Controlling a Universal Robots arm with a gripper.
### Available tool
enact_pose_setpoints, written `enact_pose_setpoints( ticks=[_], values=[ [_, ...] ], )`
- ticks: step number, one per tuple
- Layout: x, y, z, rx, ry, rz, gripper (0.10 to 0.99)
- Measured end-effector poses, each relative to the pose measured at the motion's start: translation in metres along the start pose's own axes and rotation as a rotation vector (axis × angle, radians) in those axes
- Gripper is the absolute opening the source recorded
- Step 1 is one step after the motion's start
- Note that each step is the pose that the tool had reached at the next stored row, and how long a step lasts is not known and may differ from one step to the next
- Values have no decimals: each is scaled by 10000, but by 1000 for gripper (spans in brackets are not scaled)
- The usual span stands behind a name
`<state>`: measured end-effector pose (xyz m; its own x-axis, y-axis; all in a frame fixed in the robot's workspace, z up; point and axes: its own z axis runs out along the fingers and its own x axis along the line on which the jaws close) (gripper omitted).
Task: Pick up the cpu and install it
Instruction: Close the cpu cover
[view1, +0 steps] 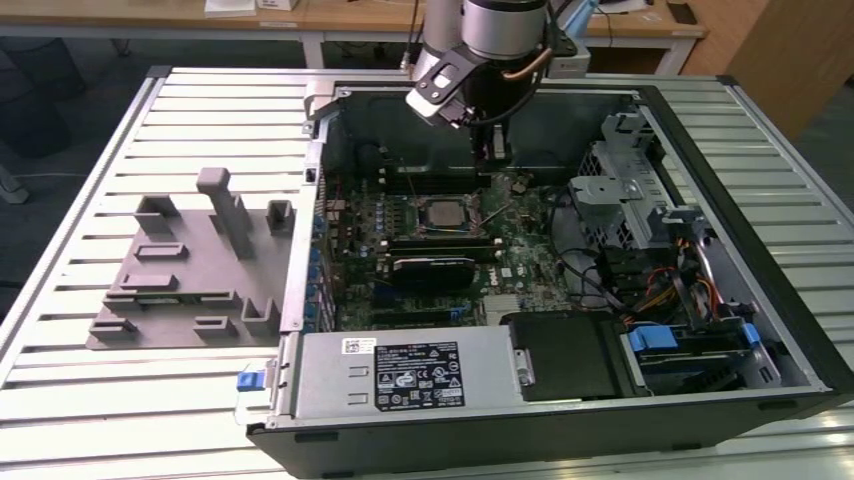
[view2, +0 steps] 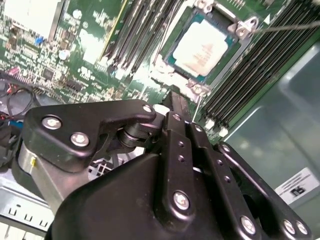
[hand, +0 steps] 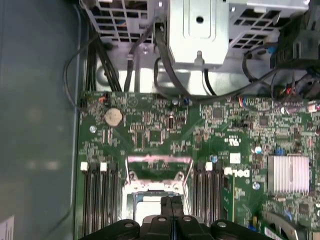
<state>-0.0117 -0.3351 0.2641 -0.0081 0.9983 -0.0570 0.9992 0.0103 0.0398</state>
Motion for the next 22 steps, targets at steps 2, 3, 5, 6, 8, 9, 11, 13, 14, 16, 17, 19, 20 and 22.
enact_pose_setpoints(
  ticks=[2, 3, 5, 6, 8, 9, 11, 13, 14, 16, 17, 19, 20, 22],
  values=[
    [0, 40, 2, 2, 0, -1, 106],
    [0, 60, 3, 4, 0, 0, 106],
    [-1, 115, 5, 8, 0, 0, 106],
    [-1, 145, 6, 12, 0, 0, 106],
    [-2, 205, 8, 18, -2, -1, 106],
    [-2, 237, 9, 21, -1, -2, 106],
    [-2, 300, 13, 26, 2, -1, 106],
    [-3, 364, 15, 31, 1, -1, 106],
    [-3, 392, 16, 34, 0, -2, 106],
    [-3, 440, 18, 35, 1, -3, 106],
    [-3, 458, 19, 36, 0, -2, 106],
    [-4, 484, 21, 35, 0, -2, 106],
    [-4, 492, 24, 36, 0, -2, 106],
    [-3, 503, 39, 36, 0, -3, 106]
  ],
)
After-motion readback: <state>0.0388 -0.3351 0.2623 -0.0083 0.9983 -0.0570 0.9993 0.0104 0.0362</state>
